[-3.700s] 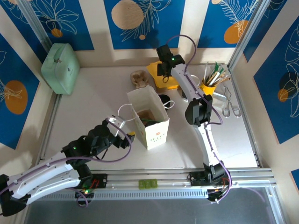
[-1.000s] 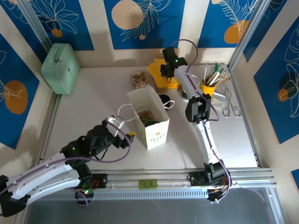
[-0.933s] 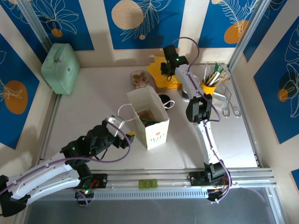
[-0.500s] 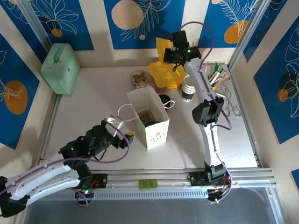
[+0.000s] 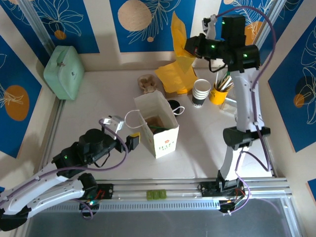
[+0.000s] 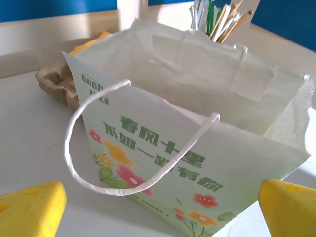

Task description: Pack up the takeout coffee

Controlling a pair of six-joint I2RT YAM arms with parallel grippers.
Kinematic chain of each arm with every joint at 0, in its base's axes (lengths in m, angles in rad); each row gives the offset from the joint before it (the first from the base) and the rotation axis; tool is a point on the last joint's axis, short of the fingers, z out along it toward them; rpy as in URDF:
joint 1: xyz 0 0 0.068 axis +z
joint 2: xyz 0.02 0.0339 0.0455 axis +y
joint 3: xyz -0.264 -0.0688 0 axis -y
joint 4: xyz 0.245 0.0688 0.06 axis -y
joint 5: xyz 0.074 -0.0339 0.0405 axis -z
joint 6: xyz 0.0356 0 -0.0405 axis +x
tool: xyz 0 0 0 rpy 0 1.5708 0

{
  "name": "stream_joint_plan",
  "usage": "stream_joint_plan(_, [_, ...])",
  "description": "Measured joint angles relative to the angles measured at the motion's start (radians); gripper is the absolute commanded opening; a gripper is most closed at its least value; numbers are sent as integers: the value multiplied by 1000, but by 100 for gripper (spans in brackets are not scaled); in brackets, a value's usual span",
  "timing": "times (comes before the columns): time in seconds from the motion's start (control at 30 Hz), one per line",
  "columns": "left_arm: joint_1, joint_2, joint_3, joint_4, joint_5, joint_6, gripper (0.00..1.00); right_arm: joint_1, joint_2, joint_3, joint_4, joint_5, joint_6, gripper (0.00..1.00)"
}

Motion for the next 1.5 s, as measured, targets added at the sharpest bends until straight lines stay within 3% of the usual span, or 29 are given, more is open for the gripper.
stream_joint_plan(0.2, [0,-11,31,-35,-27,-43,99,92,-196,-213,6,-218,56,0])
stream_joint_plan(0.4, [0,-18,31,-43,-32,-70,99,253,-344,-440,21,-246,58,0])
stream_joint_plan(0.57, [0,-21,31,-43,-34,-76,100,381,-436,-630,59,-161,48,0])
stream_joint_plan(0.83, [0,-35,29,-39,-34,-85,99,517,-508,-803,79,111,9,0])
stream_joint_plan(1.03, [0,-36,16,-29,-34,-96,99,539,-533,-846,86,246,-22,0])
stream_joint_plan(1.5, [0,-61,7,-15,-34,-97,99,548,-422,-802,34,363,-108,0])
